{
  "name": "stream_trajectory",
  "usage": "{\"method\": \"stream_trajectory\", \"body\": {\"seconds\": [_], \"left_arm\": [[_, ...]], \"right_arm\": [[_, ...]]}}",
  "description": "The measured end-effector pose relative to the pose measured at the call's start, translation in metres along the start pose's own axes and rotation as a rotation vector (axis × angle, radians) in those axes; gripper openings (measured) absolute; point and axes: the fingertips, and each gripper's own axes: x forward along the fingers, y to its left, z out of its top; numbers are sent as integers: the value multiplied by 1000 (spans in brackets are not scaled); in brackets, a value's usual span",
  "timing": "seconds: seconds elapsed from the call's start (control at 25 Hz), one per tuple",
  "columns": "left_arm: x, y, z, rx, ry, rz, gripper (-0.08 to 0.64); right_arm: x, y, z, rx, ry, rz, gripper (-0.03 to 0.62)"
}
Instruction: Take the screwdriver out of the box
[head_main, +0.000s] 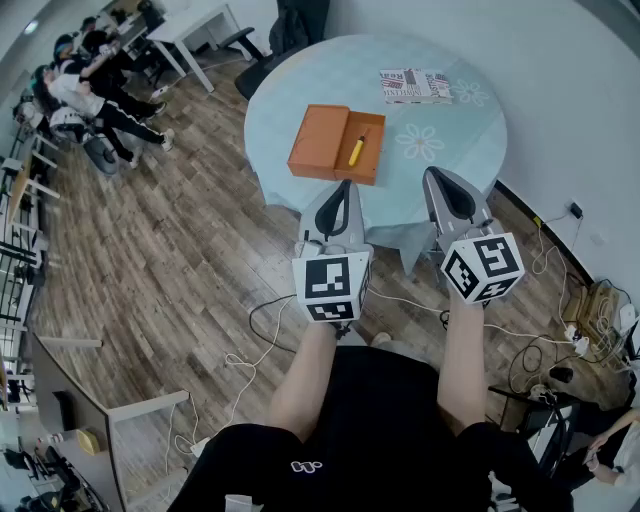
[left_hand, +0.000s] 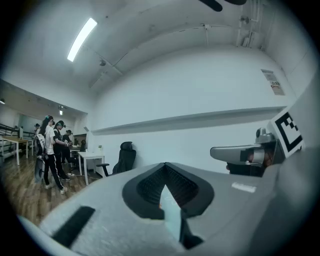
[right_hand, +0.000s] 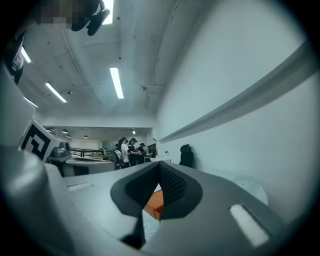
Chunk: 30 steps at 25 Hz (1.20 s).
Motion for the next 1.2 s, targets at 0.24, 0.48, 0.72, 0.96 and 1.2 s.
{"method": "stream_trajectory", "body": {"seconds": [0.24, 0.48, 0.72, 0.96, 1.2], "left_arm": [[2, -5, 1, -3, 2, -3, 4], [-2, -3, 9, -18, -30, 17, 5], [-4, -4, 22, 10, -64, 36, 4], [-8, 10, 31, 27, -78, 60, 4], [7, 23, 26, 1, -71, 69, 3]], "right_arm": [[-7, -2, 19, 47, -117, 17, 11], [-14, -8, 27, 24, -132, 8, 11], [-16, -12, 39, 13, -152, 20, 12], [-13, -1, 45, 9, -181, 49, 12], [-11, -10, 38, -2, -169, 38, 12]]}}
